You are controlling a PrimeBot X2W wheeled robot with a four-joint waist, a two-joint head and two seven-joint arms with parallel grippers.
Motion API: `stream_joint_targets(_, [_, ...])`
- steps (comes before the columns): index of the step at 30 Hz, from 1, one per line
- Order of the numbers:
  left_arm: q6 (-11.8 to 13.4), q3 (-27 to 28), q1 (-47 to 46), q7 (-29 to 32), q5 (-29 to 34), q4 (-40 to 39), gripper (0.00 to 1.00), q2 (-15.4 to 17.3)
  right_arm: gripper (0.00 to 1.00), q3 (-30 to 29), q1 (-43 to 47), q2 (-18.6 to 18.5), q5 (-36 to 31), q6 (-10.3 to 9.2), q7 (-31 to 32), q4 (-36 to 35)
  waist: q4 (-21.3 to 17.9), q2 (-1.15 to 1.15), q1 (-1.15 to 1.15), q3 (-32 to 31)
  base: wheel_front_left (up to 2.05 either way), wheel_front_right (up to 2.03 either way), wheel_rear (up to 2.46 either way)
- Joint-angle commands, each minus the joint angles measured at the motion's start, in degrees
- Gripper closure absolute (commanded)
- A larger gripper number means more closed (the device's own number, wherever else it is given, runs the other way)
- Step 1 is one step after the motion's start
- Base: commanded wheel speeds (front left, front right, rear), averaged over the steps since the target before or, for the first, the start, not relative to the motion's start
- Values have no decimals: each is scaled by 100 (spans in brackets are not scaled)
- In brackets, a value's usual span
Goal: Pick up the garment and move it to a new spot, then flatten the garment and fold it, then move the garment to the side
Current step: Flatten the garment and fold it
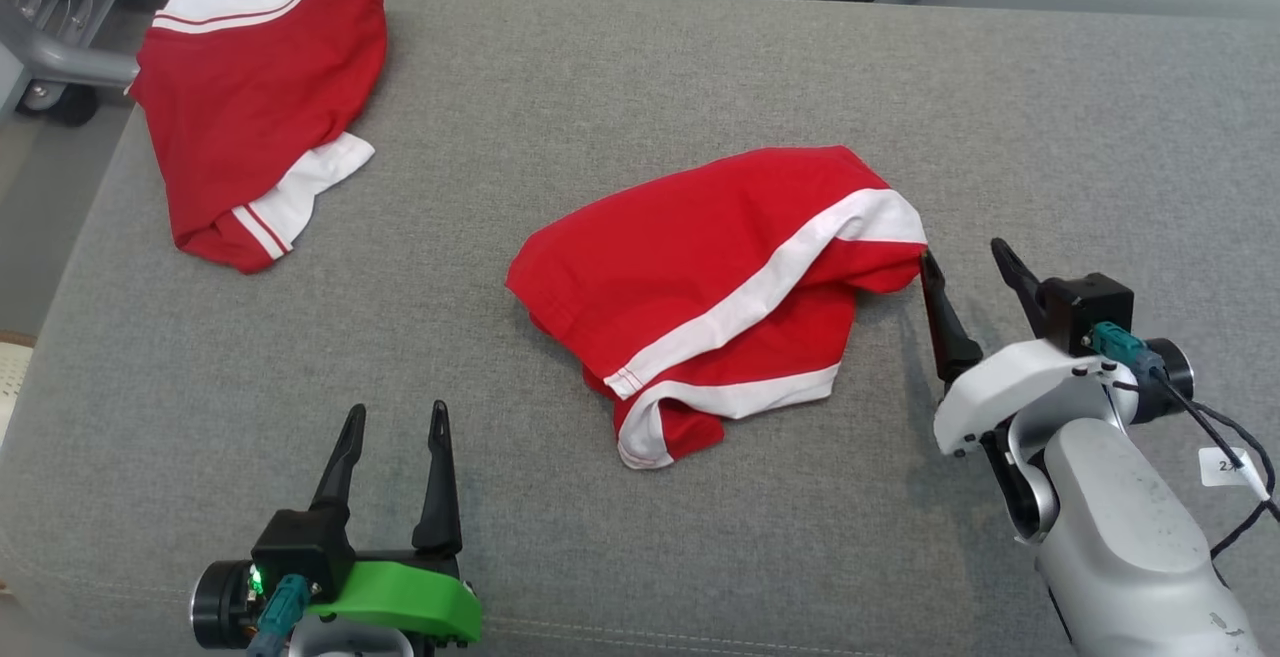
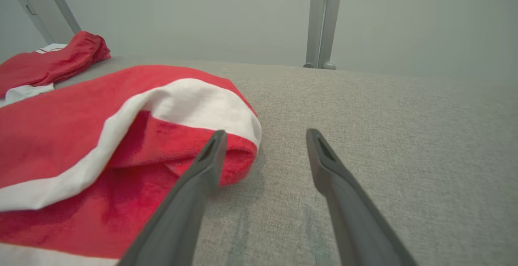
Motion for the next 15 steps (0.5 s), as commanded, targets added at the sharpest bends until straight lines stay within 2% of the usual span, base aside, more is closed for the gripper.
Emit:
stream_joint_targets(1, [-31, 15, -118, 3, 71, -1, 0, 7, 0, -5, -4, -5, -16, -2, -17, 60, 7, 54, 0, 28, 0, 0, 0])
stream_joint_targets(10, [-79, 26, -203, 3, 176, 67, 0, 7, 0, 315, -521, 47, 450, -2, -17, 1081, 243, 54, 0, 142, 0, 0, 0])
stream_joint_targets(11, [-83, 35, -205, 3, 182, 69, 0, 7, 10, 357, -586, 27, 524, -2, -17, 1202, 275, 54, 0, 150, 0, 0, 0])
stream_joint_targets(12, [-87, 50, -207, 3, 182, 74, 0, 7, 40, 384, -647, 16, 583, -2, -17, 1287, 297, 54, 0, 159, 0, 0, 0])
stream_joint_targets(13, [-91, 59, -206, 3, 188, 78, 0, 6, 57, 419, -685, 14, 638, -2, -17, 1367, 311, 54, 0, 163, 0, 0, 0])
stream_joint_targets(15, [-92, 87, -190, 3, 198, 72, 0, 6, 76, 494, -745, 1, 754, -2, -17, 1461, 322, 54, 0, 174, 0, 0, 0])
